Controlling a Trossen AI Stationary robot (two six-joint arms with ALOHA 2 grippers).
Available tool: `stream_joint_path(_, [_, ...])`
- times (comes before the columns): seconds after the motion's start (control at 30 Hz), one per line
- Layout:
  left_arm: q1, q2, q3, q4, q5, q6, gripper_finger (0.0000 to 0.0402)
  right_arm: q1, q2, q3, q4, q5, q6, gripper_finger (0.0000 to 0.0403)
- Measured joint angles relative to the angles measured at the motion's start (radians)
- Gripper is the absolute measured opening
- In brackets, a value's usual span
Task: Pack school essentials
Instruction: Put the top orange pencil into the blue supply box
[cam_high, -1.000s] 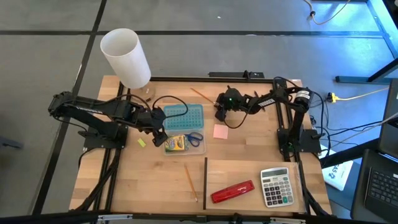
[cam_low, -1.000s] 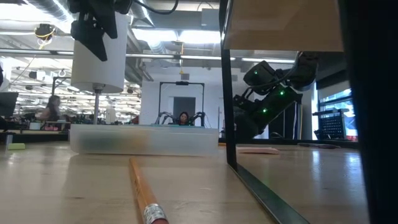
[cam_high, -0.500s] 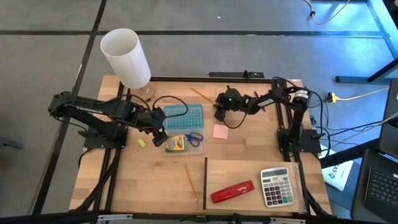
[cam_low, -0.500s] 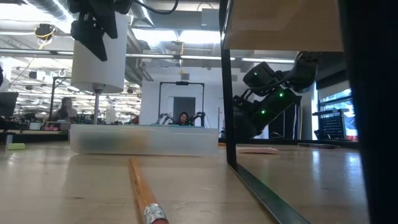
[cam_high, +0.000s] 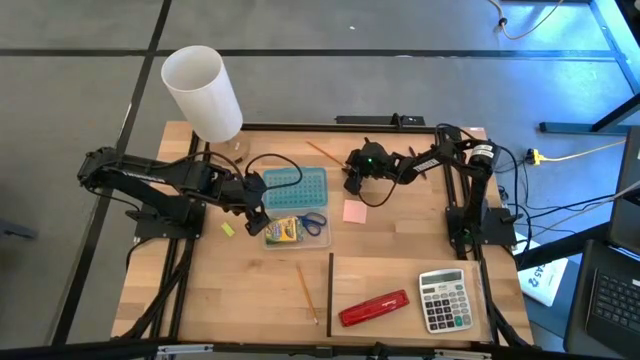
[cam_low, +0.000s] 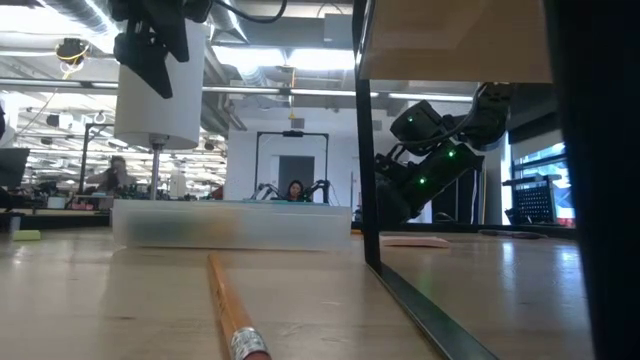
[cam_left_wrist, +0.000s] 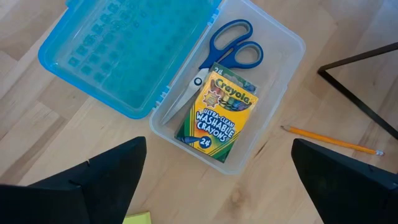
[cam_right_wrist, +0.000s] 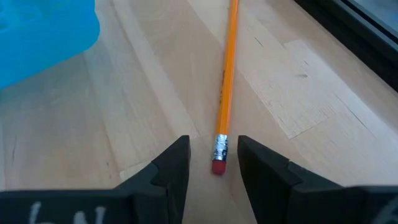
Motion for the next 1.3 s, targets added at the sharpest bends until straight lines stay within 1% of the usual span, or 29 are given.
stream_joint_path(0.1, [0.0, 0.0, 0.0, 0.0, 0.0, 0.0, 0.0395, 0.0, 0.0, 0.0, -0.001, 0.0, 0.0, 0.013])
stream_joint_path(0.47, [0.0, 0.0, 0.0, 0.0, 0.0, 0.0, 0.0395, 0.001, 0.001, 0.0, -0.005, 0.004, -0.005, 0.0065])
stream_joint_path(0.67, [0.0, 0.0, 0.0, 0.0, 0.0, 0.0, 0.0395, 0.001, 0.002, 0.0, -0.007, 0.013, -0.004, 0.0044])
stream_joint_path(0.87, [0.0, 0.0, 0.0, 0.0, 0.0, 0.0, 0.0395, 0.0, 0.002, -0.001, -0.009, 0.021, -0.003, 0.0032])
stream_joint_path(1.3, [0.0, 0.0, 0.0, 0.0, 0.0, 0.008, 0.0395, -0.001, -0.021, -0.004, -0.025, 0.03, 0.022, 0.0029])
